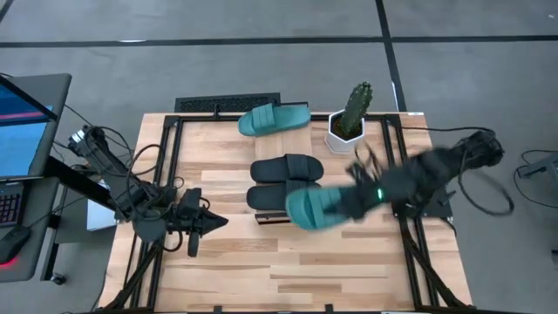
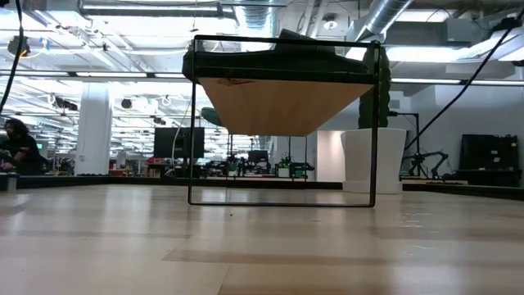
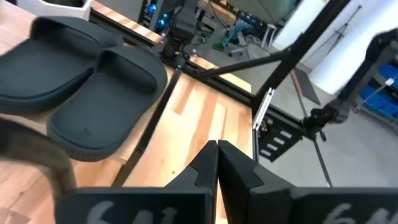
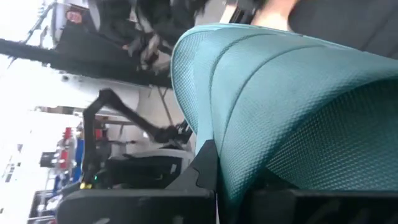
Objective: Pick and place slides into the shelf
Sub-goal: Put the green slipper on the shelf
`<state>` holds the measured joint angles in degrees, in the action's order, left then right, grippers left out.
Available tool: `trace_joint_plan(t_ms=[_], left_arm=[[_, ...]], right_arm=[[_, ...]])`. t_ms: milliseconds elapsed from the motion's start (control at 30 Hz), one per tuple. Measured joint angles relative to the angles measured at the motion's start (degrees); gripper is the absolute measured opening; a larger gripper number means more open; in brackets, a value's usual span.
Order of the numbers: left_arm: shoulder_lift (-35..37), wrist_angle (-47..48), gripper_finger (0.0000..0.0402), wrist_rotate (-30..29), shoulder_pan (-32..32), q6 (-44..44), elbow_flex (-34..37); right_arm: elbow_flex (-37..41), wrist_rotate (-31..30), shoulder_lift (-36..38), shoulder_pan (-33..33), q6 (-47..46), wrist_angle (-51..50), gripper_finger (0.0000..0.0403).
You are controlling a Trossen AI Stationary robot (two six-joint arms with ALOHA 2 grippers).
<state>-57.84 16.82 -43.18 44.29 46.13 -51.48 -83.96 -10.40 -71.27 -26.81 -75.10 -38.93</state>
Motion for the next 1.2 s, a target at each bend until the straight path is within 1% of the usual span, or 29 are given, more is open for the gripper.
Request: trace_joint_plan(t_ms=[133, 200, 300, 400, 533, 633, 733, 867, 1033, 1200], left_arm=[[1.3, 0.42, 0.0, -2.23, -0.04, 0.18, 0.0], [2.36, 0.58, 0.0, -4.28, -0.07, -0.21, 0.0], [4.63, 0.63, 0.0, -7.1, -0.13, -2.3, 0.0], [7.03, 1.53, 0.0, -9.69, -0.78, -4.01, 0.0], [10.49, 4.21, 0.0, -10.29, -3.24, -5.69, 0.0], [12.53, 6.32, 0.0, -11.17, -5.5, -5.81, 0.0], [14.45, 8.93, 0.0, -11.62, -7.79, -6.24, 0.0], [16.14, 11.47, 0.0, -11.53, -10.75, -6.45, 0.0], [17.2, 13.57, 0.0, -11.23, -13.15, -6.47, 0.0], [17.37, 14.42, 0.0, -10.82, -14.18, -6.54, 0.0]], right_arm=[[-9.3, 14.11, -3.04, 15.0, 6.88, -8.43, 0.0001], [-12.57, 22.57, -5.48, 22.7, 9.61, -9.98, 0.0001], [-16.53, 34.39, -9.76, 32.22, 12.65, -10.66, 0.0], [-19.79, 44.55, -14.99, 39.3, 15.4, -10.41, 0.0], [-24.98, 54.77, -22.94, 44.58, 19.53, -10.36, 0.0], [-29.46, 59.76, -28.67, 46.94, 21.6, -10.24, 0.0], [-34.28, 61.89, -34.27, 48.74, 22.68, -10.31, 0.0], [-39.71, 65.07, -39.94, 50.76, 22.54, -10.63, 0.0], [-43.59, 67.53, -44.44, 53.32, 22.7, -15.24, 0.0], [-43.76, 68.59, -46.3, 55.99, 24.2, -19.8, 0.0]])
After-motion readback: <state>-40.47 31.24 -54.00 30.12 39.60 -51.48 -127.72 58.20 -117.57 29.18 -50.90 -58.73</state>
